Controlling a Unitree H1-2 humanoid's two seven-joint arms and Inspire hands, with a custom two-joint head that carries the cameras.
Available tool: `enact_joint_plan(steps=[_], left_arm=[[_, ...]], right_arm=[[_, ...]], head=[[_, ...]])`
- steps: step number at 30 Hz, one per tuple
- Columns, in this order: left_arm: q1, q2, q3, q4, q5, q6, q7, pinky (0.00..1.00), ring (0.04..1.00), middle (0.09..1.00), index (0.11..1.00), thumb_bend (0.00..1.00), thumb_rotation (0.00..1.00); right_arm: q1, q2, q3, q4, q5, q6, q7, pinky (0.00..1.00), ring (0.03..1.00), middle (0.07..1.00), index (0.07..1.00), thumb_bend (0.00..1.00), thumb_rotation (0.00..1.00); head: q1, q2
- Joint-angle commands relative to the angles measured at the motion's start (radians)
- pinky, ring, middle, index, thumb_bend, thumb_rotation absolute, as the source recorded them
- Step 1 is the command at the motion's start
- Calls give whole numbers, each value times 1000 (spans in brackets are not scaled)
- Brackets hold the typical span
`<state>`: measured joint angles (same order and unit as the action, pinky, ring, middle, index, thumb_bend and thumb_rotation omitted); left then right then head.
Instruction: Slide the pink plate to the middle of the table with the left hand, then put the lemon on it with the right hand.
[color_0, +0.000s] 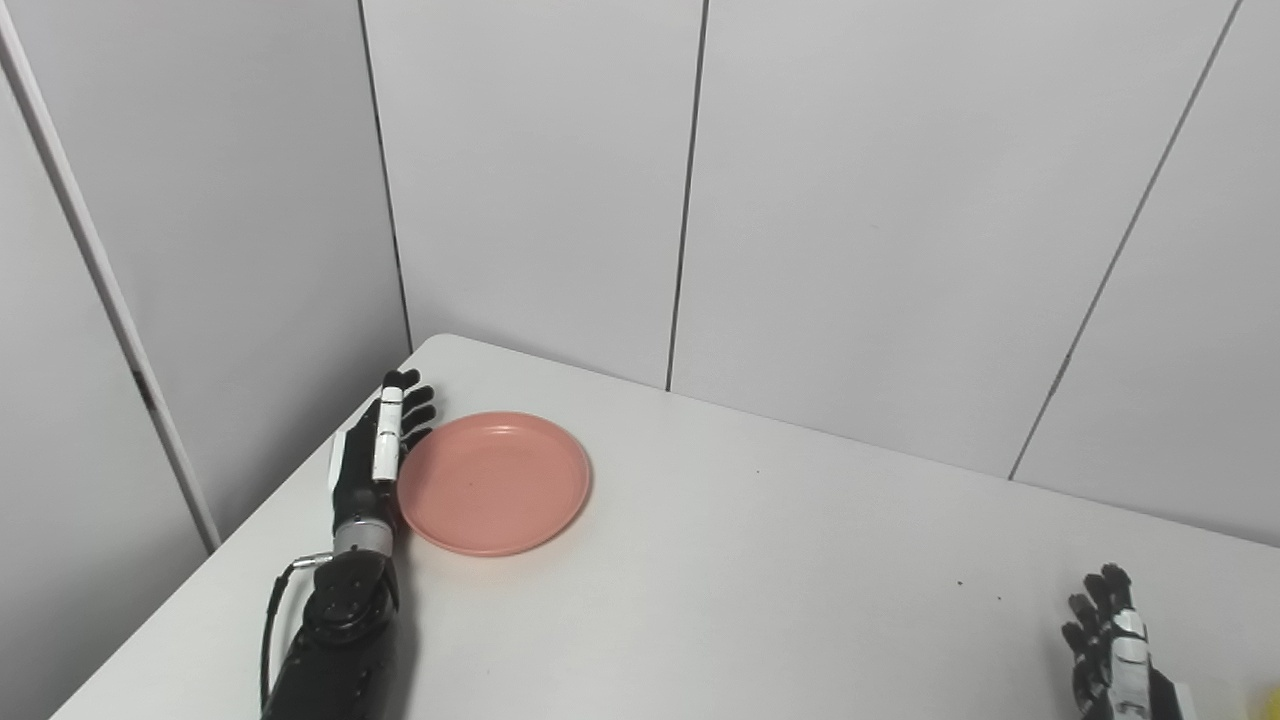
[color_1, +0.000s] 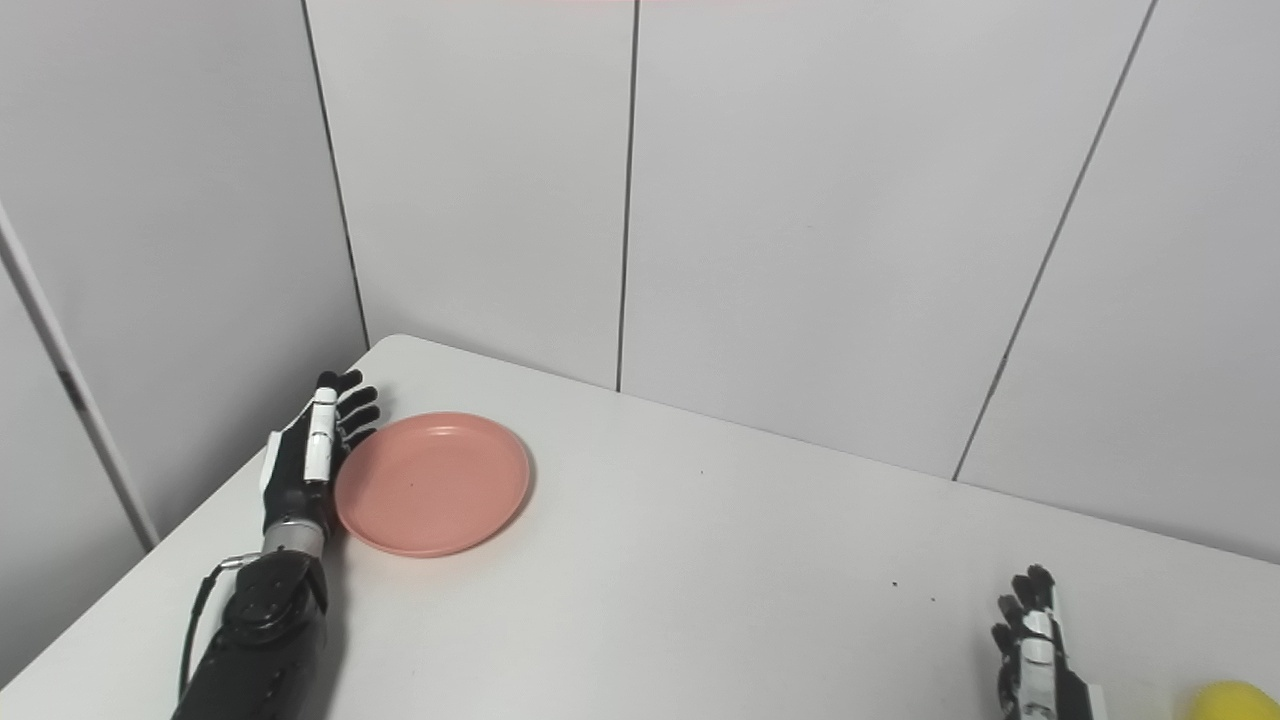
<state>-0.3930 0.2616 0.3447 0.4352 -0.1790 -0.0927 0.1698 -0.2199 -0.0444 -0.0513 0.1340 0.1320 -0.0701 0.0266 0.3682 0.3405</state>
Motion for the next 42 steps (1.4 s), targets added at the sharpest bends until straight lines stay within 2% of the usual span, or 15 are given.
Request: enact_joint_plan(steps=[1, 8, 12, 17, 21, 26, 34, 42], left_arm=[[-42, 17, 2, -24, -11, -23, -15, 792, 802, 803, 798, 580, 1000], [-43, 17, -16, -20, -20, -17, -38, 793, 807, 802, 798, 556, 1000], [-43, 17, -33, -22, -14, -3, -50, 812, 823, 826, 812, 562, 1000], [-45, 17, -65, -15, -22, -11, -86, 821, 813, 804, 792, 590, 1000], [-54, -6, -67, -23, -48, 20, -104, 810, 821, 812, 802, 595, 1000], [-63, -22, -80, -10, -60, 13, -132, 834, 834, 825, 810, 568, 1000], [-71, -45, -114, -14, -51, 18, -153, 814, 819, 823, 812, 578, 1000], [-72, -60, -144, -31, -55, 48, -172, 830, 838, 830, 821, 576, 1000]], right_arm=[[-10, 0, -6, -20, 2, 3, 2, 1000, 989, 987, 995, 582, 1000], [-11, 2, -5, -19, 0, -2, 2, 1000, 991, 991, 999, 559, 1000], [-10, 2, -5, -24, 0, 4, 2, 1000, 992, 992, 1000, 564, 1000], [-10, 5, -6, -31, 4, 11, 1, 1000, 987, 987, 994, 576, 1000], [-9, 6, -5, -36, 0, 13, 0, 1000, 986, 987, 993, 580, 1000], [-9, 7, -4, -49, -6, 21, -5, 1000, 984, 988, 991, 575, 1000], [-15, 4, -3, -42, -9, 13, -2, 1000, 991, 992, 997, 587, 1000], [-23, 7, -3, -9, -8, -16, 1, 1000, 988, 986, 993, 584, 1000]], head=[[1, 1], [-1, 1], [-2, 3], [-4, 3], [-8, 5], [-11, 10], [-26, 15], [-80, 43]])
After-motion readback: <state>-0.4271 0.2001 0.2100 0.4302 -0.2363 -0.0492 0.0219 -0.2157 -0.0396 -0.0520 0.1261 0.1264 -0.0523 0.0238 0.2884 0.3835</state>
